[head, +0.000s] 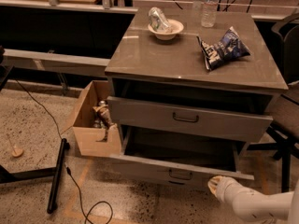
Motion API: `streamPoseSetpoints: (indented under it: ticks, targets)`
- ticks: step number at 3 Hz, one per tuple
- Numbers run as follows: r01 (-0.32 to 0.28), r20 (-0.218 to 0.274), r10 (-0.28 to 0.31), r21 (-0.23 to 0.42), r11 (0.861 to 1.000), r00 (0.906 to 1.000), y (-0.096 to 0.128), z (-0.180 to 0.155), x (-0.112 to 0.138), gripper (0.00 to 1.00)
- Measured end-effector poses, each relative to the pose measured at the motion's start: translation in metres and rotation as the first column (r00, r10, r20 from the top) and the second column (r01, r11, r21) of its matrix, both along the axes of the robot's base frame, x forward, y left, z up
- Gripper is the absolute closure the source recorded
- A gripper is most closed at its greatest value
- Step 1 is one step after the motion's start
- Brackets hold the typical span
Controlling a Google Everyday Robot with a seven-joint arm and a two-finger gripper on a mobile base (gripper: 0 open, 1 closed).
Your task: Close middle drawer
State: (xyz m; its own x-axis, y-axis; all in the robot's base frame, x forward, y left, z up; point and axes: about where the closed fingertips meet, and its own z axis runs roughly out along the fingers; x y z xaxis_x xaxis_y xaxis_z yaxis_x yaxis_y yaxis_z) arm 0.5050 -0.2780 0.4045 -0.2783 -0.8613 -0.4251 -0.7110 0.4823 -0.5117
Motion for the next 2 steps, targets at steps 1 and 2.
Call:
streamPoseSetpoints:
  ticks: [1, 2]
  targets:
    - [-0.024, 0.027, 0.025, -0.040, 0.999, 0.9993, -0.011, 0.008, 0.023, 1.00]
    - [-0.059, 0.045, 0.063, -0.077, 0.995, 0.9970, -0.018, 0.014, 0.046, 1.00]
